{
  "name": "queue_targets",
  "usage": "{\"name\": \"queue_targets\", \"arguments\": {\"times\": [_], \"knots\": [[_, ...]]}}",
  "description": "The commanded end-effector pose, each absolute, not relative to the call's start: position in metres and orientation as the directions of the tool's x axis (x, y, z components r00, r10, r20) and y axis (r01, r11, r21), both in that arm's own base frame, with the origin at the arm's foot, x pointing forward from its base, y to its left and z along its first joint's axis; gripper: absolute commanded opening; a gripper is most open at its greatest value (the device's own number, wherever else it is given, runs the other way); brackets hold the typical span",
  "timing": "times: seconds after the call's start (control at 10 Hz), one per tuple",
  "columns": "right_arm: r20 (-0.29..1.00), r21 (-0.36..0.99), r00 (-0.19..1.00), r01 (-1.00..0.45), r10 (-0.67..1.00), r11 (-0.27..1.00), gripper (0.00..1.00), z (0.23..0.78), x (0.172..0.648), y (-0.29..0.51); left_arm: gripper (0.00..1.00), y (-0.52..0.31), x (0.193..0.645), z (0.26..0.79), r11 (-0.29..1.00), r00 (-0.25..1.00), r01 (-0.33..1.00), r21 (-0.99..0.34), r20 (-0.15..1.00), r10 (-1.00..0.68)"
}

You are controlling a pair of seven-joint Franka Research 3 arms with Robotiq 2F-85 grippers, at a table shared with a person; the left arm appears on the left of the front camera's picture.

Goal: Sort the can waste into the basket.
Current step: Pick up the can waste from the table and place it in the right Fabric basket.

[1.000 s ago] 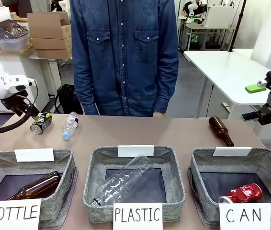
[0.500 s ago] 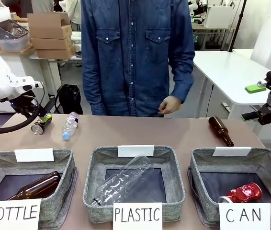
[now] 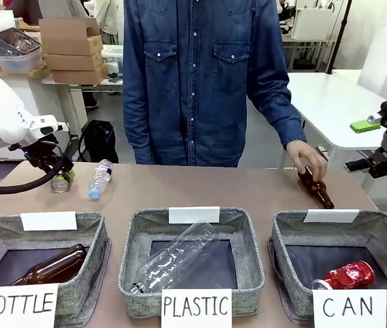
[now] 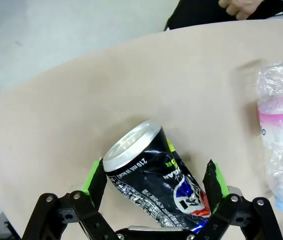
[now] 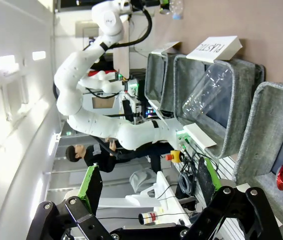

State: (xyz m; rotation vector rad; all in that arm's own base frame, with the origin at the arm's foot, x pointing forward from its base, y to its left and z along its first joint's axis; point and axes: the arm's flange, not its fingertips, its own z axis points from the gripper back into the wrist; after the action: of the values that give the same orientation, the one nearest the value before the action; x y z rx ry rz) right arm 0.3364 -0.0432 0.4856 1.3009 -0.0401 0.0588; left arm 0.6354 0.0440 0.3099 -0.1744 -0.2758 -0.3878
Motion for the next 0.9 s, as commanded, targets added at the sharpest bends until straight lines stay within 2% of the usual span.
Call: {"name": "queue_targets", "arguments": {"times": [0.0, 0.3, 0.4, 0.5, 0.6, 0.7, 0.8], "knots": [[0.08, 0.961, 0.996, -0.085, 0.032, 0.263, 1.0, 0.4874, 0.3371, -0.0435, 1.0, 0.0478, 0.6391, 0.3145, 0.897, 0.88, 0.417, -0.147, 0.311, -0.358], [0.08, 0.961, 0.996, -0.085, 0.032, 0.263, 1.0, 0.4874, 0.3371, -0.0435, 1.0, 0.0481, 0.6393, 0.3146, 0.902, 0.883, 0.409, -0.141, 0.312, -0.352], [0.08, 0.961, 0.996, -0.085, 0.032, 0.263, 1.0, 0.4874, 0.3371, -0.0435, 0.42, 0.0481, 0.6387, 0.3149, 0.901, 0.877, 0.418, -0.118, 0.31, -0.366], [0.08, 0.961, 0.996, -0.085, 0.032, 0.263, 1.0, 0.4874, 0.3371, -0.0435, 0.42, 0.0485, 0.6382, 0.3159, 0.902, 0.878, 0.416, -0.116, 0.31, -0.365], [0.08, 0.961, 0.996, -0.085, 0.032, 0.263, 1.0, 0.4874, 0.3371, -0.0435, 0.0, 0.0488, 0.6378, 0.3163, 0.902, 0.878, 0.416, -0.115, 0.308, -0.366], [0.08, 0.961, 0.996, -0.085, 0.032, 0.263, 1.0, 0.4874, 0.3371, -0.0435, 0.36, 0.049, 0.6381, 0.315, 0.903, 0.88, 0.413, -0.118, 0.307, -0.362], [0.08, 0.961, 0.996, -0.085, 0.032, 0.263, 1.0, 0.4874, 0.3371, -0.0435, 0.0, 0.0495, 0.6382, 0.3118, 0.906, 0.885, 0.407, -0.12, 0.299, -0.358]]}}
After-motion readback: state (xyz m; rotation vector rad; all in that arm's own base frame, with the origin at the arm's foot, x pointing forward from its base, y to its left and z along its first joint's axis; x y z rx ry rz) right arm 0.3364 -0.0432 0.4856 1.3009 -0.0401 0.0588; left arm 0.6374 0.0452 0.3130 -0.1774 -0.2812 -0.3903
